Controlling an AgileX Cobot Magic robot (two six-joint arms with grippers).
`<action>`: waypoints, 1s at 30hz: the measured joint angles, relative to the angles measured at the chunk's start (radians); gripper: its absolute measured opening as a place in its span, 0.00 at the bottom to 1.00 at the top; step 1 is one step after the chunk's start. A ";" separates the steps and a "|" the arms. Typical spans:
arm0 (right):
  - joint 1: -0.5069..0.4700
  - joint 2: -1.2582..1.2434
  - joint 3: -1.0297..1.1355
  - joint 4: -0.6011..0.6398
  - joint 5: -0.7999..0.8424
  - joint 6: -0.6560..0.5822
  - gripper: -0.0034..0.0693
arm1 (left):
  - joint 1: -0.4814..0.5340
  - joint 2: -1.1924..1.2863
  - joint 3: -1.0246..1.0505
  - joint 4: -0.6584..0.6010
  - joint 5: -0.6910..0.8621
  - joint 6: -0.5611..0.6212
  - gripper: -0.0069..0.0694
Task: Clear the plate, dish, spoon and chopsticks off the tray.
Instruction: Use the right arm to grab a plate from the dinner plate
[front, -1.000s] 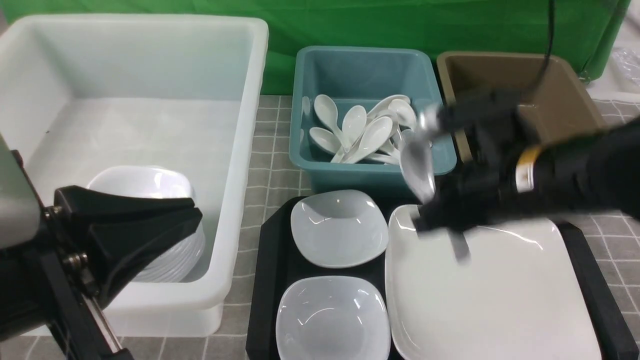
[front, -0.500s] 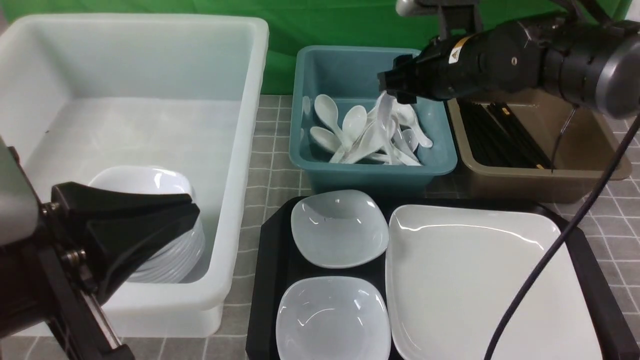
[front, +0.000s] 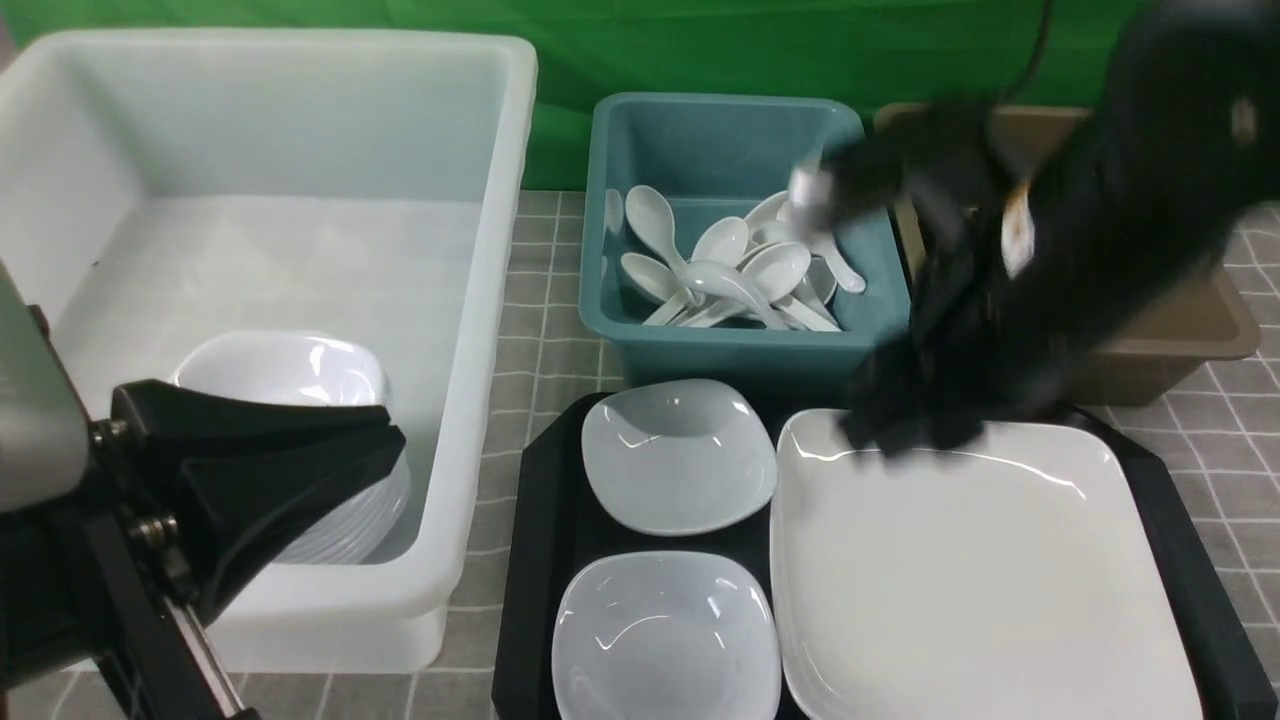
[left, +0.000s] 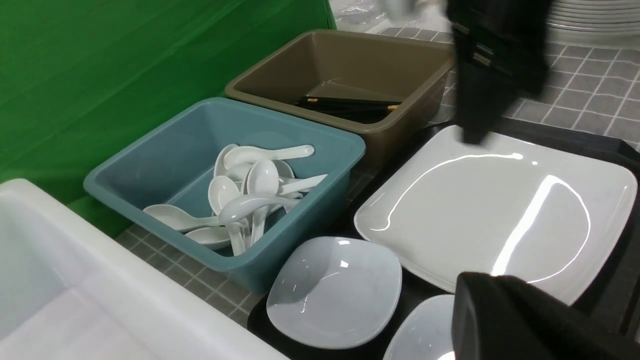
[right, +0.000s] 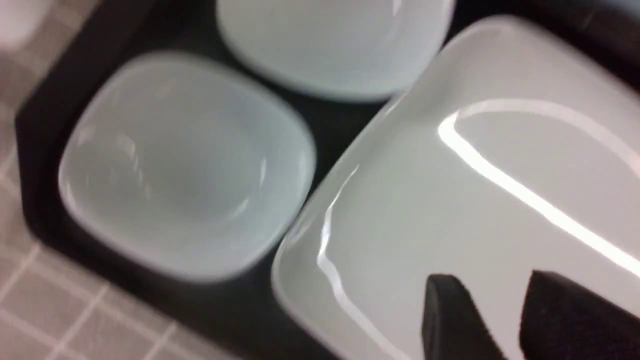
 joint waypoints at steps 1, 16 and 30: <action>0.043 -0.013 0.062 -0.021 0.005 0.026 0.39 | 0.000 0.000 0.000 0.000 0.000 -0.011 0.11; 0.287 0.104 0.320 -0.205 -0.267 0.317 0.81 | 0.000 0.000 0.000 -0.048 0.000 -0.073 0.11; 0.198 0.237 0.324 -0.231 -0.401 0.278 0.79 | 0.000 0.000 0.000 -0.053 0.000 -0.073 0.11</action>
